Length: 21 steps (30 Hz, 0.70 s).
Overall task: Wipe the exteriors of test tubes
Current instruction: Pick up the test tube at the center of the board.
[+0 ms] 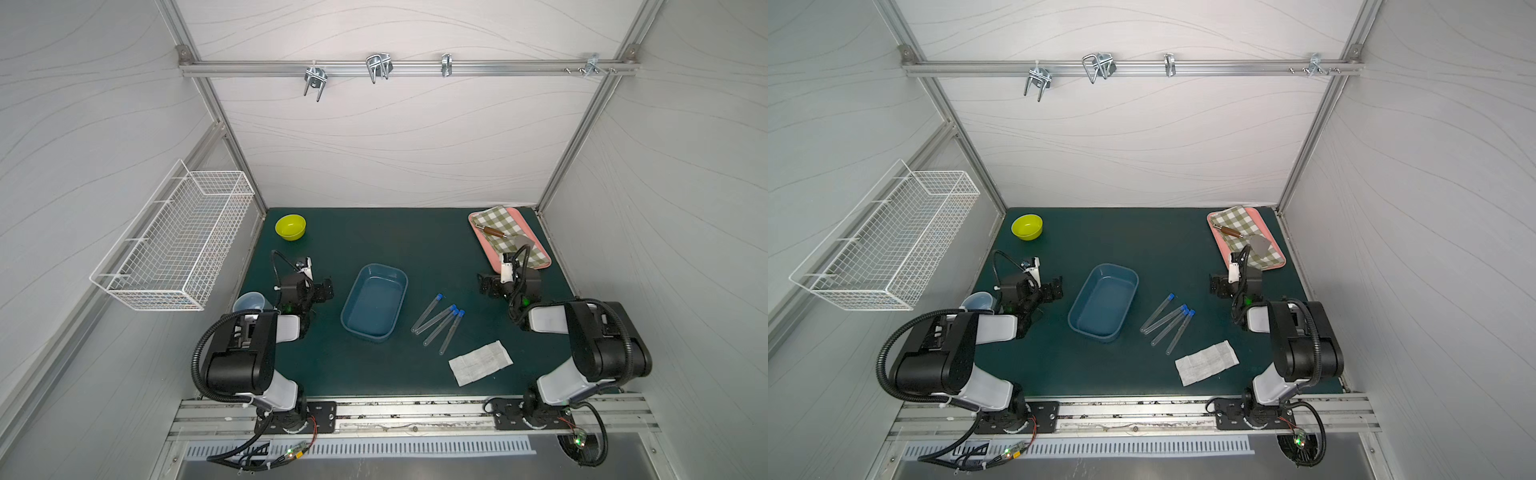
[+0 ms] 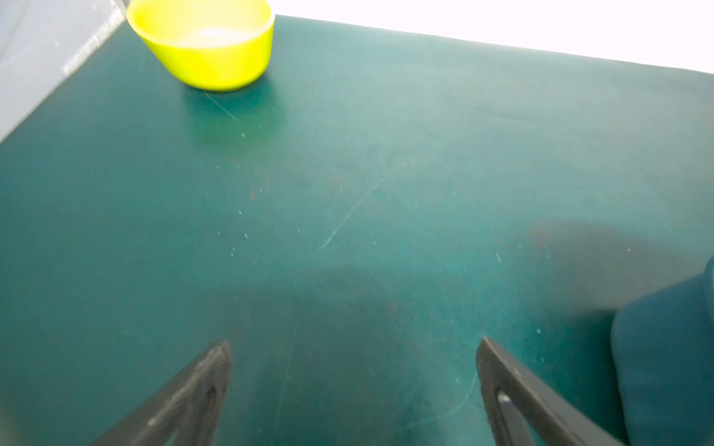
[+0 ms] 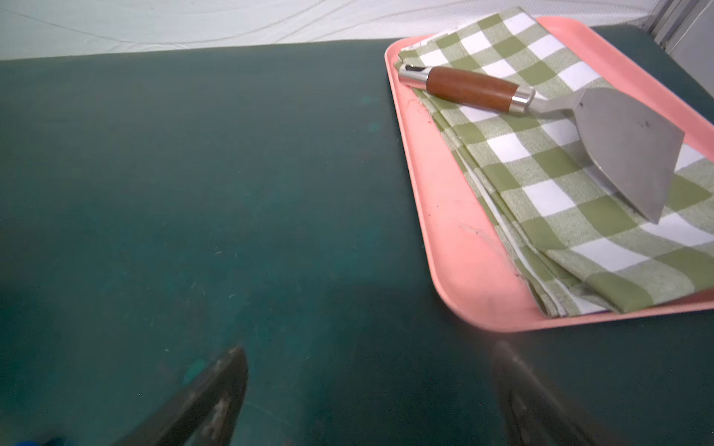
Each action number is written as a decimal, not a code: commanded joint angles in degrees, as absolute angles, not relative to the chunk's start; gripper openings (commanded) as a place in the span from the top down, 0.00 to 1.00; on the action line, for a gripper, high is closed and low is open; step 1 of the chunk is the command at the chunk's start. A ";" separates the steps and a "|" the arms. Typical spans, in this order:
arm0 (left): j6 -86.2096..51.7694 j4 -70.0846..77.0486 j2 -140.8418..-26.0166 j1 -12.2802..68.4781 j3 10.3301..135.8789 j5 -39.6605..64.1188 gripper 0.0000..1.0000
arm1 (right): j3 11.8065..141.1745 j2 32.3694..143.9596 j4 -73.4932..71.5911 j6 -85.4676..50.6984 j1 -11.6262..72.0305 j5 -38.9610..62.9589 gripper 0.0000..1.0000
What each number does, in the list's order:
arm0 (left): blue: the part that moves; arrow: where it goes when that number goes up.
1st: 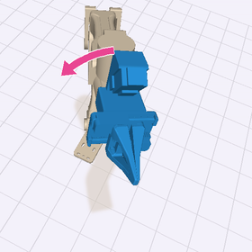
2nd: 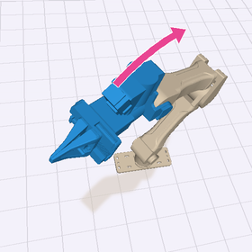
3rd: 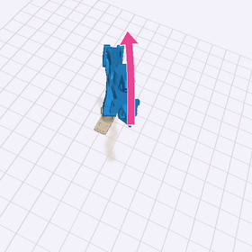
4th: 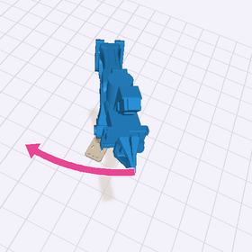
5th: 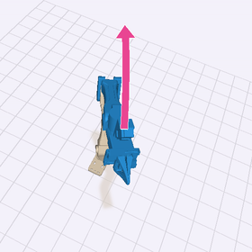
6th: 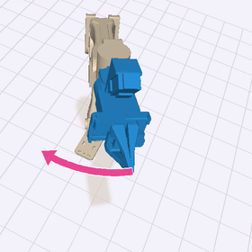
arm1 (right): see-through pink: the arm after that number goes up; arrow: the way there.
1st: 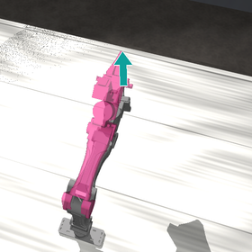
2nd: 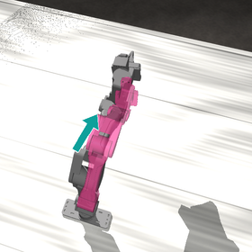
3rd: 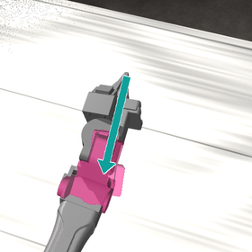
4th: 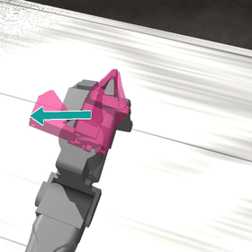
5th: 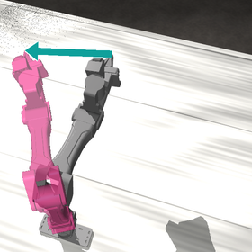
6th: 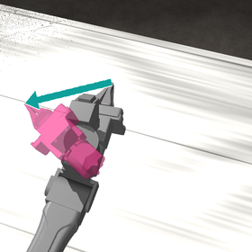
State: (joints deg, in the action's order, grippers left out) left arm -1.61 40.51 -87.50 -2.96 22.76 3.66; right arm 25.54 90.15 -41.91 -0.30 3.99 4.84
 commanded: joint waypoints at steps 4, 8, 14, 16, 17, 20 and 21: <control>-0.18 45.26 -88.24 -3.30 24.87 4.39 0.00 | 26.10 90.64 -45.30 1.58 3.57 5.80 0.01; -0.18 45.35 -88.28 -3.26 24.88 4.39 0.00 | 26.10 90.65 -45.19 1.58 3.51 5.87 0.01; -1.51 44.29 -88.51 -3.34 25.58 1.41 0.00 | 26.10 90.64 -45.25 1.58 3.45 5.85 0.01; -1.56 44.23 -88.50 -3.34 25.64 1.41 0.00 | 26.11 90.85 -45.47 1.54 3.51 5.87 0.01; -1.52 44.34 -88.59 -3.34 25.66 1.41 0.00 | 26.27 90.92 -45.36 1.50 3.49 5.97 0.01; -1.50 44.36 -88.68 -3.34 25.62 1.40 0.00 | 26.28 90.97 -45.31 1.46 3.43 5.99 0.01; -1.53 44.21 -88.68 -3.34 25.75 1.41 0.00 | 26.35 91.05 -45.26 1.46 3.43 6.04 0.01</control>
State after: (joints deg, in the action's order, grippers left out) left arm -1.72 41.54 -87.99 -3.01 23.88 2.09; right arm 25.54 90.17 -43.64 0.10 3.81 5.15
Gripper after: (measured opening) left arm 0.998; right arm 0.990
